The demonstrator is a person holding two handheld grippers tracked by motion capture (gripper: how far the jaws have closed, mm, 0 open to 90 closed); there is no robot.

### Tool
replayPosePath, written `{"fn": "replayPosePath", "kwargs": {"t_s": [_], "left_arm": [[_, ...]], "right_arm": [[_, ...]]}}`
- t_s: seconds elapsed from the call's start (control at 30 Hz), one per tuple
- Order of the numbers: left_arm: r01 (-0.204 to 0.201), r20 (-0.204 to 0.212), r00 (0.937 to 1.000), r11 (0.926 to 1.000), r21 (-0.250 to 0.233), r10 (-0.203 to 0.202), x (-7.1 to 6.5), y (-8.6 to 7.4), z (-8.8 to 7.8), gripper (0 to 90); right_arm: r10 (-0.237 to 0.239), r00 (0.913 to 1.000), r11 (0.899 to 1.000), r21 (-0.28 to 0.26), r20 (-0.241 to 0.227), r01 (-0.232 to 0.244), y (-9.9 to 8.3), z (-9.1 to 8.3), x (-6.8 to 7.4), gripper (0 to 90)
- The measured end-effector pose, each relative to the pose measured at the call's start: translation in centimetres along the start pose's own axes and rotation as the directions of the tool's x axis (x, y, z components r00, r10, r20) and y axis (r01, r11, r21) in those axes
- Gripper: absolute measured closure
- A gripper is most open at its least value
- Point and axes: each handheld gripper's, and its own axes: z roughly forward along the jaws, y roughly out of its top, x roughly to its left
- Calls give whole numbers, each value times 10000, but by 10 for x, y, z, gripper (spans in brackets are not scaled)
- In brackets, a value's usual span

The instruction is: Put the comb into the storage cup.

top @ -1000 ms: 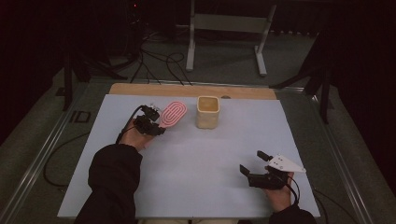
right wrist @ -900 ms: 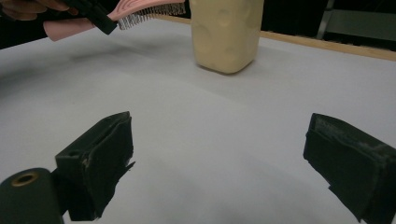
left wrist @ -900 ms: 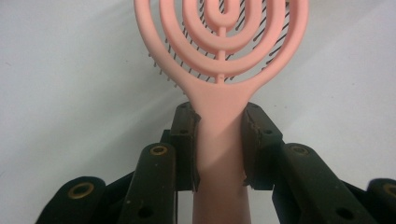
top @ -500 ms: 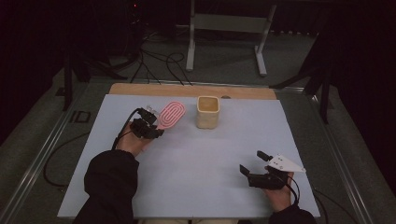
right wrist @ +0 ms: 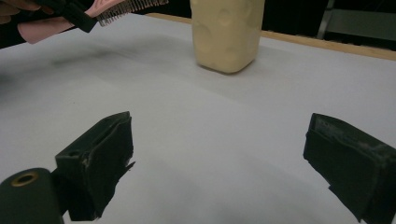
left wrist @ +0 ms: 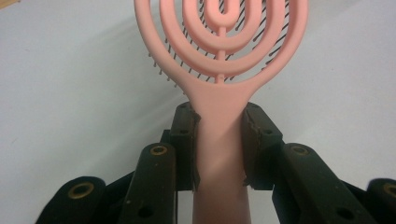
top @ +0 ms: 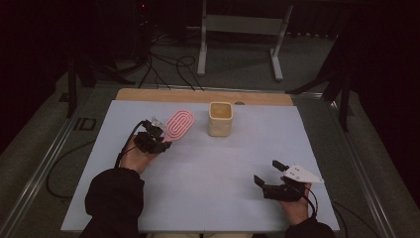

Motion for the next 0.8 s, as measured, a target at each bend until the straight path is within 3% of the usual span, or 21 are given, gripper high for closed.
{"fn": "replayPosePath", "kwargs": {"t_s": [0.47,0.8], "left_arm": [[201,120,9997,9988,-441,-196,-8,-20,-7,701],[395,472,9983,9949,-928,-352,-12,-43,-13,701]], "right_arm": [[-15,10000,10000,18,4,15,0,0,0,82],[-40,10000,10000,10,11,40,0,1,1,82]]}}
